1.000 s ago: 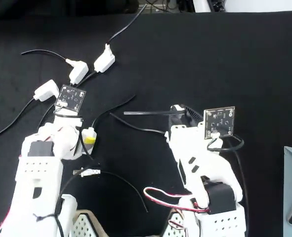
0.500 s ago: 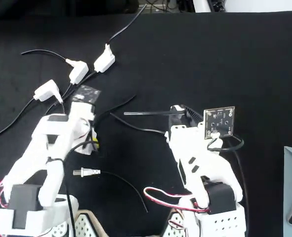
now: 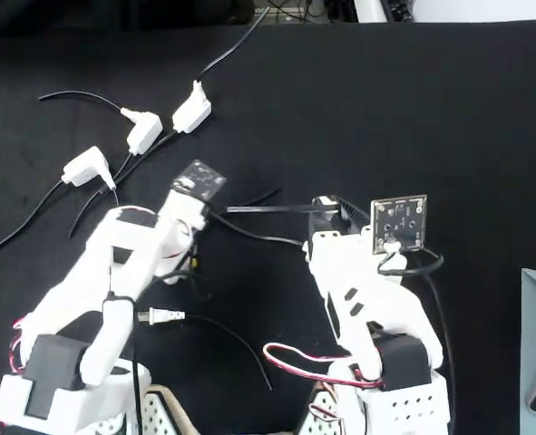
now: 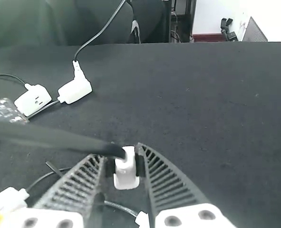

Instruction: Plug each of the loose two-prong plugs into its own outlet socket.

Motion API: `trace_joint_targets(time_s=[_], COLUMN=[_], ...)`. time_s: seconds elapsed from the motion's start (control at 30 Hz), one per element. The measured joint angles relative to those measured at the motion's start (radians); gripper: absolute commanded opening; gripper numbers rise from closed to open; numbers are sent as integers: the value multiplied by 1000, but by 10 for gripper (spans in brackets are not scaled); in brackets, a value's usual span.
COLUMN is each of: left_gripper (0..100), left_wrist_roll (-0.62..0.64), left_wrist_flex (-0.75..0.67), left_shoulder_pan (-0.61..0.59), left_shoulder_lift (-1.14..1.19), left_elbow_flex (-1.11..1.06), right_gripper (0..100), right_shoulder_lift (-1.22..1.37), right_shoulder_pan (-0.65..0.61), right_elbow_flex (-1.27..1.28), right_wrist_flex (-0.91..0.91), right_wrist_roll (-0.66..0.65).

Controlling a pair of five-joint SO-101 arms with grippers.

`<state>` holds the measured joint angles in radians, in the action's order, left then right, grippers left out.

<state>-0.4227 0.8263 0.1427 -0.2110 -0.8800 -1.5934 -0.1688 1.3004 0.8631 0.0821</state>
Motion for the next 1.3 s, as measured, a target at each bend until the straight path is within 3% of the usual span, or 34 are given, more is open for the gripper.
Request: trace_joint_targets(time_s=[0.27,0.5,0.7,0.97,1.13,1.3], left_gripper=[305,307,303,302,302,302], left_wrist_roll=[-2,3,3,37,115,123], left_wrist_flex=[-40,-34,95,264,282,230], left_shoulder_pan=[63,-15,-92,-370,-600,-706], left_shoulder_lift=[11,-40,-229,-503,-580,-635], left_elbow_flex=[9,9,8,8,-23,-155], right_gripper=[15,15,15,15,14,14], right_shoulder_lift=[0,0,0,95,292,468], right_shoulder_pan=[0,0,0,-18,-163,-351], right_elbow_flex=[0,0,0,-28,-126,-199], right_wrist_flex=[0,0,0,0,0,0], right_wrist_roll=[0,0,-41,-69,-69,-71])
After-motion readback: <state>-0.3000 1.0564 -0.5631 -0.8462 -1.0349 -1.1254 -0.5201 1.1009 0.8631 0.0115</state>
